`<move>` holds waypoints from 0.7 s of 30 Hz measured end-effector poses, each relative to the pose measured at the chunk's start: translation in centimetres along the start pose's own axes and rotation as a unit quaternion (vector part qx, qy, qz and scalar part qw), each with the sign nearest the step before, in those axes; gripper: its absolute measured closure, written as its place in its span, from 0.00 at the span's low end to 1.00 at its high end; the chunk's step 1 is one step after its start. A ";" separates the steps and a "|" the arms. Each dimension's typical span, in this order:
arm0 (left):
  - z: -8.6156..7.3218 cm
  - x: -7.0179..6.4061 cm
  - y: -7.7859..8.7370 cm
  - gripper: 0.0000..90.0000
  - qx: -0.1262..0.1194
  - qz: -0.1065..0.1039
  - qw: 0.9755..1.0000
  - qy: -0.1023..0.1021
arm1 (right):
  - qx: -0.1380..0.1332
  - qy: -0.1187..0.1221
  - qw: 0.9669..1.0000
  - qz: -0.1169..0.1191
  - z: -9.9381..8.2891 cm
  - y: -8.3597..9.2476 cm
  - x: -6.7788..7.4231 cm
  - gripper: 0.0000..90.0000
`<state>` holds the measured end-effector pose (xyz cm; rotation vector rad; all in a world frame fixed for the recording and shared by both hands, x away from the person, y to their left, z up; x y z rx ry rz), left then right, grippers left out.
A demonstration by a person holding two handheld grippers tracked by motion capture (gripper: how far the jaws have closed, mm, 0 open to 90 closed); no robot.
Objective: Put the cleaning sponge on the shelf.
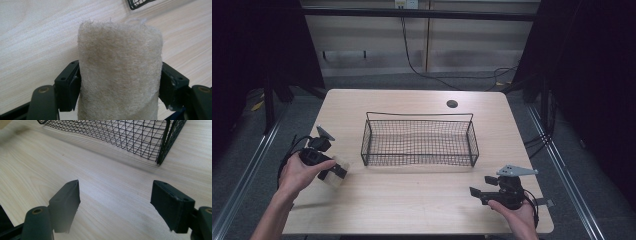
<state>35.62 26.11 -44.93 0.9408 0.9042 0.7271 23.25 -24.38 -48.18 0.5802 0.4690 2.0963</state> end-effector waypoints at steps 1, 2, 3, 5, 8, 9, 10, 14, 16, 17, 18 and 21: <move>0.0 0.0 0.2 0.32 -0.010 -0.004 1.000 0.004 | 0.000 0.000 1.000 0.000 0.0 0.0 0.0 0.26; -0.1 0.1 0.4 0.32 -0.012 -0.004 1.000 0.001 | 0.000 0.000 1.000 0.000 0.0 0.0 0.0 0.26; -0.1 0.1 0.5 0.32 -0.013 -0.006 1.000 -0.002 | 0.000 -0.001 1.000 0.000 0.0 0.0 0.0 0.26; -0.3 0.0 0.8 0.32 -0.014 -0.013 1.000 -0.004 | 0.001 -0.001 1.000 0.000 0.0 0.0 0.0 0.26; -0.4 0.1 1.1 0.32 -0.008 -0.010 1.000 -0.006 | 0.002 -0.002 1.000 0.000 0.0 0.0 0.0 0.26; -0.4 0.1 1.2 0.32 -0.001 -0.012 1.000 -0.005 | 0.002 -0.002 1.000 0.000 0.0 0.0 0.0 0.26; -0.4 0.1 1.4 0.32 0.000 -0.012 1.000 -0.007 | 0.002 -0.001 1.000 0.001 0.0 0.0 0.0 0.26; -0.1 -0.1 2.3 0.32 0.004 -0.022 1.000 -0.013 | 0.002 -0.002 1.000 0.001 0.0 0.0 0.0 0.26; 0.1 -0.1 2.9 0.32 0.004 -0.028 1.000 -0.014 | 0.003 -0.002 1.000 0.002 0.0 -0.1 0.0 0.25; 0.2 -0.1 3.1 0.32 0.004 -0.027 0.999 -0.018 | 0.003 -0.002 1.000 0.002 0.0 -0.1 0.0 0.25; 0.3 -0.1 3.3 0.32 0.005 -0.028 0.999 -0.022 | 0.003 -0.002 1.000 0.002 0.0 0.0 0.0 0.25; 0.4 -0.3 3.6 0.32 0.010 -0.036 0.999 -0.037 | -0.001 -0.002 1.000 0.001 0.0 0.0 0.0 0.25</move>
Point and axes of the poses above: each handheld gripper's, and its own axes: y roughly backward along the jaws, z roughly out of its top, x roughly to its left, the point moved 3 cm from there along -y, roughly forward along the jaws, and after that the axes turned 8 degrees about -x, right-handed, at the moved point
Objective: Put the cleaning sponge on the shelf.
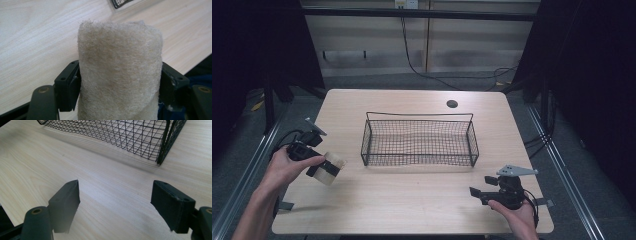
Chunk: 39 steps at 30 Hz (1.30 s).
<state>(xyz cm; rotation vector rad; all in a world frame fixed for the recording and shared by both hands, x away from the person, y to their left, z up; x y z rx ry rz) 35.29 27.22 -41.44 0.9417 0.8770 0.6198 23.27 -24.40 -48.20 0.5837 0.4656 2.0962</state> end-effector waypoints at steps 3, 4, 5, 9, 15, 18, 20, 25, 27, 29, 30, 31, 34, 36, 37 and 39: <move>0.1 -0.2 0.3 0.32 0.007 -0.001 1.000 -0.009 | 0.001 0.000 1.000 0.000 0.0 0.0 0.0 0.25; 0.2 -0.3 0.4 0.32 0.008 0.000 1.000 -0.009 | 0.001 0.000 1.000 0.001 0.0 0.0 0.0 0.25; 0.2 -0.4 0.5 0.32 0.009 0.002 1.000 -0.010 | 0.000 0.001 1.000 0.000 0.0 0.0 0.0 0.25; 0.5 -0.7 1.0 0.32 0.016 0.000 1.000 -0.020 | 0.001 -0.001 1.000 0.000 0.0 0.0 0.0 0.25; 0.9 -1.3 1.7 0.32 0.021 -0.007 0.999 -0.034 | 0.000 0.001 1.000 0.001 0.0 0.0 0.0 0.25; 1.1 -1.8 1.9 0.32 0.025 -0.012 0.999 -0.043 | -0.005 0.000 1.000 0.002 0.1 0.1 0.1 0.25; 1.3 -2.0 2.2 0.32 0.022 -0.016 0.998 -0.051 | -0.014 0.001 1.000 0.003 0.2 0.2 0.1 0.24; 1.9 -2.6 2.9 0.32 0.010 -0.021 0.998 -0.052 | -0.018 0.004 1.000 0.004 0.3 0.2 0.2 0.23; 2.1 -2.9 3.1 0.32 0.008 -0.024 0.998 -0.055 | -0.017 0.003 1.000 0.005 0.3 0.2 0.2 0.22; 2.5 -3.3 3.2 0.32 -0.001 -0.031 0.998 -0.056 | -0.016 0.003 1.000 0.005 0.3 0.2 0.2 0.22; 2.6 -3.4 3.3 0.32 0.000 -0.032 0.998 -0.058 | -0.016 0.003 1.000 0.005 0.3 0.2 0.2 0.22; 2.7 -3.5 3.3 0.32 -0.001 -0.036 0.998 -0.059 | -0.016 0.003 1.000 0.004 0.3 0.2 0.2 0.22; 3.2 -3.9 3.6 0.32 -0.009 -0.038 0.998 -0.056 | -0.016 0.002 1.000 0.005 0.3 0.2 0.2 0.22; 3.5 -4.1 3.7 0.32 -0.011 -0.042 0.997 -0.059 | -0.016 0.003 1.000 0.005 0.3 0.2 0.2 0.22; 3.6 -4.3 3.7 0.32 -0.016 -0.043 0.998 -0.051 | -0.015 0.003 1.000 0.006 0.3 0.2 0.2 0.22; 3.9 -4.4 3.8 0.32 -0.010 -0.044 0.997 -0.062 | -0.014 0.004 1.000 0.007 0.3 0.1 0.2 0.22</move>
Point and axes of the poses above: each handheld gripper's, and its own axes: y roughly backward along the jaws, z roughly out of its top, x roughly to its left, the point moved 3 cm from there along -y, roughly forward along the jaws, and after that the axes turned 8 degrees about -x, right-handed, at the moved point
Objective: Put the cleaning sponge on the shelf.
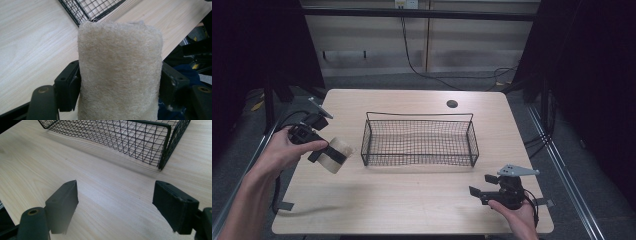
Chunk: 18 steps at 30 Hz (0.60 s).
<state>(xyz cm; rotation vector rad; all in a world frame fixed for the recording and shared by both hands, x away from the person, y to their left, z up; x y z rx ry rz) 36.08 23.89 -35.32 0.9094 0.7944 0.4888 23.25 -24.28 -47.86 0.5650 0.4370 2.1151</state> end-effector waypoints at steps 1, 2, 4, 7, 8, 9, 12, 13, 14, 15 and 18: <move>0.2 -0.2 0.0 0.32 -0.002 0.000 1.000 0.004 | 0.000 0.000 1.000 0.001 0.0 0.0 0.0 0.22; 0.4 -0.3 -0.1 0.32 0.000 0.002 1.000 0.001 | 0.000 0.000 1.000 0.001 0.0 0.0 0.0 0.22; 0.8 -0.5 -0.2 0.32 0.003 0.000 1.000 -0.005 | 0.000 0.000 1.000 0.001 0.0 0.0 0.0 0.22; 1.5 -1.0 -0.3 0.32 0.005 -0.001 1.000 -0.011 | 0.000 0.000 1.000 0.001 0.0 0.0 0.0 0.22; 1.8 -1.2 -0.3 0.32 0.004 -0.001 1.000 -0.012 | 0.001 0.000 1.000 0.001 0.0 0.0 0.0 0.22; 2.1 -1.3 -0.3 0.32 0.007 0.001 1.000 -0.012 | 0.001 -0.001 1.000 0.002 0.0 0.0 0.0 0.22; 2.9 -1.4 -0.3 0.32 0.007 0.006 1.000 -0.007 | 0.001 -0.001 1.000 0.002 0.0 0.0 0.0 0.22; 3.2 -1.5 -0.3 0.32 0.006 0.004 1.000 -0.007 | 0.001 -0.001 1.000 0.002 0.0 0.0 0.0 0.22; 3.5 -1.6 -0.3 0.32 0.009 0.003 1.000 -0.010 | 0.001 -0.001 1.000 0.003 0.0 0.0 0.0 0.22; 3.7 -1.7 -0.5 0.32 0.003 0.004 1.000 -0.004 | 0.001 -0.001 1.000 0.002 0.0 0.0 0.0 0.22; 4.5 -2.0 -0.7 0.32 0.006 0.004 1.000 -0.008 | 0.001 -0.001 1.000 0.003 0.0 0.0 0.0 0.22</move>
Point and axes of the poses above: each handheld gripper's, and its own axes: y roughly backward along the jaws, z roughly out of its top, x roughly to its left, the point moved 3 cm from there along -y, roughly forward along the jaws, and after that the axes turned 8 degrees about -x, right-handed, at the moved point
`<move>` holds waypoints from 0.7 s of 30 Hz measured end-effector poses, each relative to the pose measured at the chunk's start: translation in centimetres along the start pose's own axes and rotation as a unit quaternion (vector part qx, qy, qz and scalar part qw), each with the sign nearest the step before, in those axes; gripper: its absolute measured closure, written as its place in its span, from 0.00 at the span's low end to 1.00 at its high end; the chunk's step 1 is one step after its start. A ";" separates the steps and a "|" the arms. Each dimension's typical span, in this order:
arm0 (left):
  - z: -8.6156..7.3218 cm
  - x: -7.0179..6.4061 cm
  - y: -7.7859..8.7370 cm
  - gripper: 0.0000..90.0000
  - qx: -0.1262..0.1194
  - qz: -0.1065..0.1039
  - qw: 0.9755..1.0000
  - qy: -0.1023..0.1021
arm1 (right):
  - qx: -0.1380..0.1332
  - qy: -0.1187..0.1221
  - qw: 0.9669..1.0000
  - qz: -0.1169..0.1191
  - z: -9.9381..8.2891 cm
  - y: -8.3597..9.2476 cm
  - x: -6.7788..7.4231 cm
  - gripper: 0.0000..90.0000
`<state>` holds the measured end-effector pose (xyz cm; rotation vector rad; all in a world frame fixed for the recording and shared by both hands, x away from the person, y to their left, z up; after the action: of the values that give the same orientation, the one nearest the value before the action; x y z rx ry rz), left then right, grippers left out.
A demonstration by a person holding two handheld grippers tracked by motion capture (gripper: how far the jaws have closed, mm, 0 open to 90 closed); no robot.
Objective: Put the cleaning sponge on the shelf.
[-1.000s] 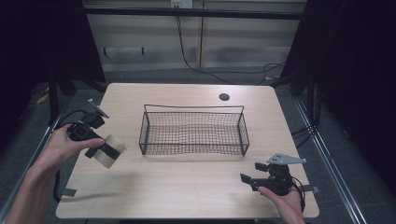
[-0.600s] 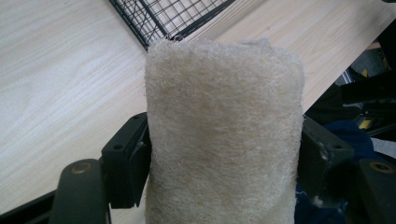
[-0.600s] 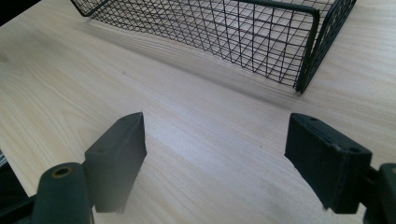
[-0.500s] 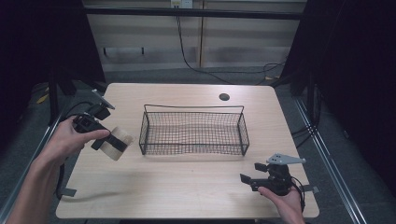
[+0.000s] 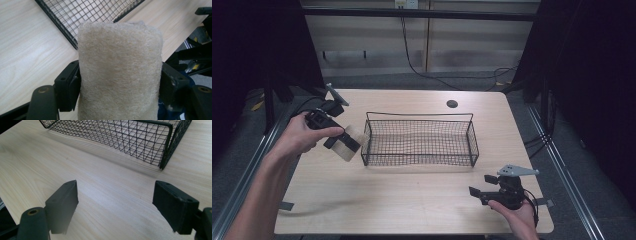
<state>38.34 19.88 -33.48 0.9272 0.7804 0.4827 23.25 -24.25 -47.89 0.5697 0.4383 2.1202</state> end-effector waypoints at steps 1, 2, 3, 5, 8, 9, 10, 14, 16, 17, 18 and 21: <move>0.2 -0.2 -0.1 0.32 -0.001 -0.001 1.000 0.003 | 0.000 0.000 1.000 0.000 0.0 0.0 0.0 0.22; 0.5 -0.3 -0.4 0.32 0.002 0.003 1.000 0.001 | 0.000 0.000 1.000 0.000 0.0 0.0 0.0 0.22; 0.7 -0.4 -0.5 0.32 0.004 0.005 1.000 0.001 | 0.000 0.000 1.000 0.000 0.0 0.0 0.0 0.22; 1.2 -0.6 -1.0 0.32 0.005 0.014 1.000 0.009 | 0.000 0.000 1.000 0.000 0.0 0.0 0.0 0.22; 1.7 -1.0 -1.7 0.32 0.005 0.025 1.000 0.016 | 0.001 -0.001 1.000 0.000 0.0 0.0 0.0 0.22; 1.8 -1.1 -1.9 0.32 0.006 0.025 1.000 0.018 | 0.002 -0.001 1.000 -0.001 0.0 0.0 0.0 0.22; 2.0 -1.2 -2.1 0.32 0.008 0.027 0.999 0.018 | 0.003 -0.001 1.000 -0.001 0.0 0.0 0.0 0.22; 2.6 -1.5 -2.3 0.32 0.001 0.036 0.999 0.025 | 0.004 -0.002 1.000 0.001 0.0 0.0 0.0 0.22; 3.0 -1.7 -2.3 0.32 -0.001 0.037 0.999 0.032 | 0.003 -0.002 1.000 0.001 0.0 0.0 0.0 0.22; 3.1 -1.8 -2.3 0.32 -0.002 0.040 0.998 0.038 | 0.003 -0.002 1.000 0.001 0.0 0.0 0.0 0.22; 3.3 -1.8 -2.3 0.32 -0.002 0.042 0.998 0.041 | 0.003 -0.001 1.000 0.001 0.0 0.0 0.1 0.22; 3.8 -2.0 -2.4 0.32 -0.005 0.045 0.998 0.047 | 0.003 0.000 1.000 0.001 0.0 0.0 0.0 0.22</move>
<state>40.13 15.24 -33.37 0.9389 0.8243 0.6116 23.19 -24.24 -47.91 0.5739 0.4445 2.1210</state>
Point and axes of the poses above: each handheld gripper's, and its own axes: y roughly backward along the jaws, z roughly out of its top, x roughly to its left, the point moved 3 cm from there along -y, roughly forward along the jaws, and after that the axes turned 8 degrees about -x, right-handed, at the moved point
